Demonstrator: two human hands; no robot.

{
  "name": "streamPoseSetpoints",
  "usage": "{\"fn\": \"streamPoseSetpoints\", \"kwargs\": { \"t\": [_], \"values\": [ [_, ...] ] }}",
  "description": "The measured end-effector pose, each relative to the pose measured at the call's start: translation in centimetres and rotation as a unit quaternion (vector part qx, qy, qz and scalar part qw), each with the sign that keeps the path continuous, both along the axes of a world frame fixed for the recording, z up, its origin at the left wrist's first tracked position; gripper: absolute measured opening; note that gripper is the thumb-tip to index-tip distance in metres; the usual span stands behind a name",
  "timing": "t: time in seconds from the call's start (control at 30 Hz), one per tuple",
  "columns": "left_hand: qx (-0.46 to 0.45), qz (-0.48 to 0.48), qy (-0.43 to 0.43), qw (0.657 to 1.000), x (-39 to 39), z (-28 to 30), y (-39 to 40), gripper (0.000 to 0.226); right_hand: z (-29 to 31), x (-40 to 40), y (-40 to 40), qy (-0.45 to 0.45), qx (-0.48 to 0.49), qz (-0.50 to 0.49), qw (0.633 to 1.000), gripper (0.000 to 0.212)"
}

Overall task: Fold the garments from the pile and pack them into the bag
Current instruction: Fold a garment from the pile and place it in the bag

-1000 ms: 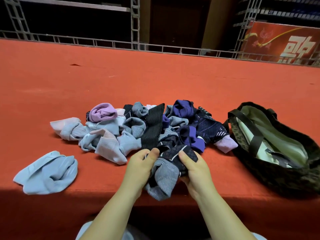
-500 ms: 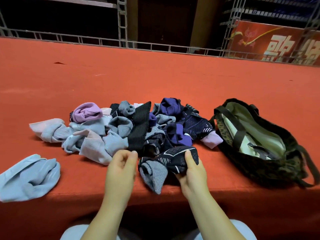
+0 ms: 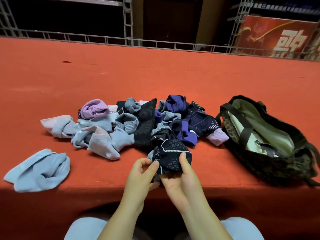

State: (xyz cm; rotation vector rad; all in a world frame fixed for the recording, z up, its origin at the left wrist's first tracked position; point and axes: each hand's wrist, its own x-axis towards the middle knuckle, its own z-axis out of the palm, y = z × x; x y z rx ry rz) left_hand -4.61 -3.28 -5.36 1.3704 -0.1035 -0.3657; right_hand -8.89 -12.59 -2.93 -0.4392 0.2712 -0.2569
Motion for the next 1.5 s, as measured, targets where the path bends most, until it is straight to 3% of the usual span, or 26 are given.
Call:
{"fn": "streamPoseSetpoints", "kwargs": {
  "t": [0.2,0.4,0.57,0.7,0.8,0.9,0.93,1.0,1.07,1.1,1.17,1.23,1.3,1.33,1.37,1.43,1.5],
  "values": [
    [-0.153,-0.073,0.106,0.98,-0.1,0.7,0.2,0.01,0.0,-0.3,0.1,-0.005,-0.015,-0.003,1.0,0.055],
    [-0.279,0.009,0.143,0.95,1.0,0.4,0.7,0.021,-1.1,-0.5,-1.9,0.088,-0.189,-0.091,0.974,0.018],
    [-0.328,0.047,0.136,0.934,2.9,0.9,2.6,0.032,-2.7,-0.7,-5.1,0.159,-0.242,-0.148,0.946,0.013],
    [-0.3,0.092,0.062,0.947,4.0,1.1,4.0,0.037,-2.9,-0.8,-5.9,0.153,-0.327,-0.135,0.923,0.015],
    [-0.271,0.176,-0.017,0.946,4.8,0.6,4.6,0.025,-2.7,-0.5,-6.2,0.137,-0.322,-0.121,0.929,0.018],
    [0.02,0.195,-0.197,0.961,5.4,0.3,5.3,0.02,-2.8,-0.4,-6.3,0.139,-0.335,-0.135,0.922,0.017],
    [0.087,0.149,-0.228,0.958,5.4,0.2,5.2,0.02,-3.1,-0.4,-6.6,0.145,-0.372,-0.149,0.905,0.017],
    [0.124,0.023,-0.224,0.966,5.2,0.2,5.1,0.024,-3.7,-0.6,-7.4,0.166,-0.491,-0.173,0.838,0.02],
    [0.116,-0.043,-0.2,0.972,5.2,-0.6,5.6,0.028,-3.6,-0.9,-8.2,0.186,-0.585,-0.181,0.768,0.028],
    [0.096,-0.042,-0.194,0.975,5.2,-1.1,6.0,0.027,-3.6,-0.9,-8.7,0.19,-0.595,-0.19,0.757,0.03],
    [-0.042,-0.029,-0.157,0.986,5.0,-1.8,6.5,0.026,-3.3,-0.9,-9.2,0.168,-0.543,-0.226,0.791,0.021],
    [-0.178,-0.057,-0.157,0.97,5.0,-1.7,6.5,0.044,-3.1,-0.7,-9.6,0.114,-0.482,-0.247,0.833,0.031],
    [-0.209,-0.103,-0.209,0.95,4.8,-0.6,6.4,0.032,-2.7,-0.6,-9.9,0.056,-0.49,-0.234,0.838,0.042],
    [-0.2,-0.126,-0.218,0.947,4.8,-0.1,6.5,0.028,-2.3,-0.8,-10.0,0.049,-0.506,-0.221,0.832,0.034],
    [-0.166,-0.131,-0.21,0.954,4.9,0.1,6.7,0.027,-2.5,-1.0,-10.3,0.065,-0.537,-0.202,0.817,0.02],
    [-0.024,-0.115,-0.183,0.976,5.7,-0.6,7.6,0.026,-3.1,-1.3,-11.3,0.148,-0.635,-0.14,0.745,0.013],
    [0.161,-0.128,-0.166,0.964,6.1,-1.0,7.9,0.031,-4.1,-1.7,-11.7,0.215,-0.691,-0.049,0.688,0.041]
  ]
}}
